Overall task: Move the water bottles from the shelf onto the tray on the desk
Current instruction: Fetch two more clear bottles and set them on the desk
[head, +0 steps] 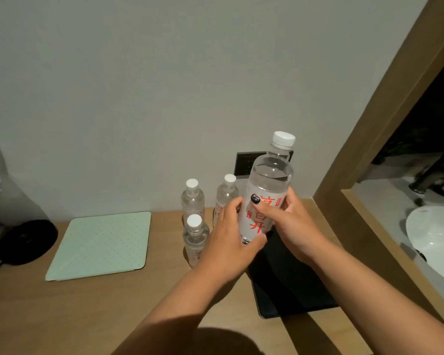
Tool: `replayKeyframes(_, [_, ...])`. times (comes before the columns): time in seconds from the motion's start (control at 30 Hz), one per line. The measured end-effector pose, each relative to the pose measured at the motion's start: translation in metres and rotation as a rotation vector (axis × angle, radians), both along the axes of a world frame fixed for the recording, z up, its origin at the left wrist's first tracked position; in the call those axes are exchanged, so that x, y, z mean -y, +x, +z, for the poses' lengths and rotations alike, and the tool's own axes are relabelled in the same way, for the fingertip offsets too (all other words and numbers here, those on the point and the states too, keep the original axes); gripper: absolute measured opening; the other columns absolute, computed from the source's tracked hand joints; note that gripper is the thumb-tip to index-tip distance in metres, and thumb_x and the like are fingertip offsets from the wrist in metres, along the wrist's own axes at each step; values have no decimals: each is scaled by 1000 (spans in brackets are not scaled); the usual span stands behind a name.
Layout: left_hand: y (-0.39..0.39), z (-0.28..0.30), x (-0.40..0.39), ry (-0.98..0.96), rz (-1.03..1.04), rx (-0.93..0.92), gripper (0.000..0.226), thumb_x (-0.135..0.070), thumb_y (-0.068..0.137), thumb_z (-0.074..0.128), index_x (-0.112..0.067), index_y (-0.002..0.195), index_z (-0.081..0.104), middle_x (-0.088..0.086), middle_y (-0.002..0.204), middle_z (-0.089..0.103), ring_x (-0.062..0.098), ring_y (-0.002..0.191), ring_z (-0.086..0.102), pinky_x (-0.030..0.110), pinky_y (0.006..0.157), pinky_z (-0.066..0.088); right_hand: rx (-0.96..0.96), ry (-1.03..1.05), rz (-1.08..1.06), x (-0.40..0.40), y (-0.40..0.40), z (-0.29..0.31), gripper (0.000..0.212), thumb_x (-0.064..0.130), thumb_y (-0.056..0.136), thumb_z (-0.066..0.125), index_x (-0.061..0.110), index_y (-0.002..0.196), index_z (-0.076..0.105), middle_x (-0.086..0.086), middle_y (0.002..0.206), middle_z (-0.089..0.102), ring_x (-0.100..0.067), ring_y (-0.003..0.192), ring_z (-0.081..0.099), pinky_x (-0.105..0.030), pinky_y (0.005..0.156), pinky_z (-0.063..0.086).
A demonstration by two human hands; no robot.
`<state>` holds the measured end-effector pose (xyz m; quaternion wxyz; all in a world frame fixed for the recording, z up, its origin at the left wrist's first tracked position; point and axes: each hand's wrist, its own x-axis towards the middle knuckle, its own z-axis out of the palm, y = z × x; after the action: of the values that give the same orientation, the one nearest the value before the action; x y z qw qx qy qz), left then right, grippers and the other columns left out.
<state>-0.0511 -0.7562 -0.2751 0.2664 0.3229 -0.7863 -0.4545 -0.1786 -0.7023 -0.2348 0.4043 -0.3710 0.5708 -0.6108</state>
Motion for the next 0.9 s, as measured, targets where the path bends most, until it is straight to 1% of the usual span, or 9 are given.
replayKeyframes(0.13, [-10,-6,2,-47,47,13,64,-30,77,73,-46,119,27,-16,123,45,4,112,50,25,90,47,-118,41,21,-7,-14,9,52,27,62,74,33,110,55,8,110,66,-10,103,64,-21,75,54])
replayKeyframes(0.2, [-13,-10,3,-41,80,-1,64,-29,76,74,-44,118,28,-15,121,46,3,110,50,21,86,47,-252,74,28,-7,-24,23,63,34,61,76,36,119,52,9,120,62,-10,112,58,-27,88,51])
replayKeyframes(0.27, [-17,-14,6,-22,106,-6,65,-29,75,76,-41,119,29,-13,122,46,3,111,50,20,85,48,-328,68,8,-3,-37,41,69,31,67,76,34,130,48,6,123,59,-11,111,59,-34,90,53])
replayKeyframes(0.4, [-20,-21,10,33,132,28,68,-27,76,77,-37,124,29,-13,125,45,4,113,47,16,81,46,-439,112,58,10,-55,73,55,19,84,67,33,133,46,6,100,63,-14,100,63,-40,82,57])
replayKeyframes(0.53, [-18,-25,17,49,100,52,67,-25,76,77,-37,123,30,-16,121,43,4,115,47,23,89,48,-582,159,60,25,-52,69,52,15,85,65,28,133,49,-4,109,64,-24,99,64,-41,77,58])
replayKeyframes(0.6, [-16,-25,20,60,85,75,68,-27,75,77,-37,124,31,-16,121,44,4,114,47,25,91,48,-581,156,37,30,-50,63,39,15,86,64,23,123,57,-3,108,66,-24,98,64,-35,72,58])
replayKeyframes(0.67, [-12,-24,25,50,59,114,69,-29,75,77,-37,126,31,-17,123,45,2,112,47,22,88,47,-584,156,18,31,-51,60,27,13,87,63,18,113,61,-5,102,68,-30,93,65,-36,70,58])
replayKeyframes(0.8, [3,-17,45,-62,-50,271,72,-37,75,76,-38,133,33,-17,131,47,0,117,46,21,91,42,-619,161,-14,34,-53,55,25,12,86,63,16,111,62,-3,101,68,-26,90,66,-42,78,58])
replayKeyframes(0.9, [17,-8,58,-226,-20,320,72,-42,73,75,-39,135,39,-18,133,48,-1,120,44,25,99,41,-704,168,18,41,-49,43,26,13,85,64,18,110,60,3,101,65,-17,90,65,-38,80,56])
